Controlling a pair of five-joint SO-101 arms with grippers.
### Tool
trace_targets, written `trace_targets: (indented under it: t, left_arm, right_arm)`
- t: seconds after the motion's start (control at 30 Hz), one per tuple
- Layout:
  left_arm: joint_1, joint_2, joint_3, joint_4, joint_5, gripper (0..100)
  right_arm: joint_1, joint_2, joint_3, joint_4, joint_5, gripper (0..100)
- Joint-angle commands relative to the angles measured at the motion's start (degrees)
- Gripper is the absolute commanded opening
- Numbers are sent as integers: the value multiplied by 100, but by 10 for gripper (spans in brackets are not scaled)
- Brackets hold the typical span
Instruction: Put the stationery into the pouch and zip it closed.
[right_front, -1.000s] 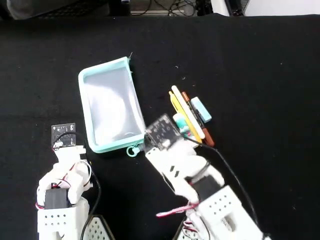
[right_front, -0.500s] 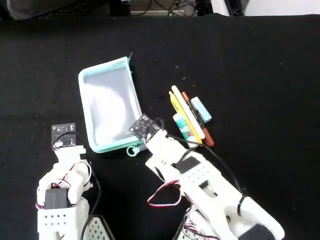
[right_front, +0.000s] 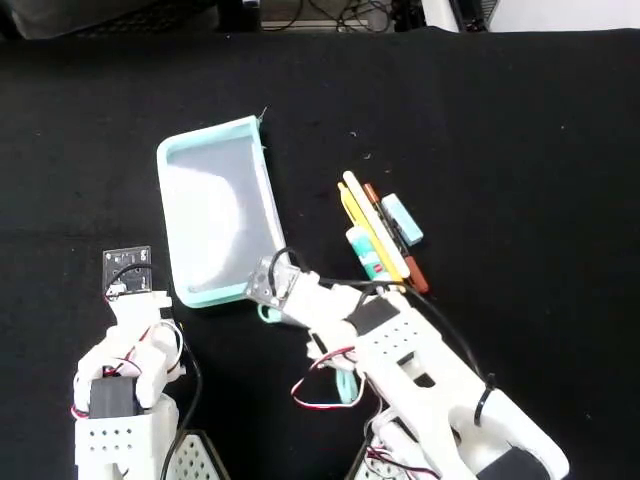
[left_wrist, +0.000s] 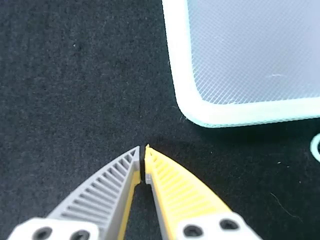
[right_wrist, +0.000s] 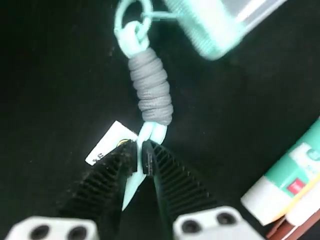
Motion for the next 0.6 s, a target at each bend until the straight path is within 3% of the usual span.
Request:
trace_targets:
  t: [0.0,0.4,0.57]
  left_arm:
    - [-66,-88,66,123,9,37]
    - [-66,-88,66,123,9,37]
    - [-66,-88,66,123,9,37]
  right_arm:
    - [-88,-4,-189,193,97,13]
    - [-70,-840,-505,1222,-123,27]
    - [-53,-1877,-426,1785,-440,274]
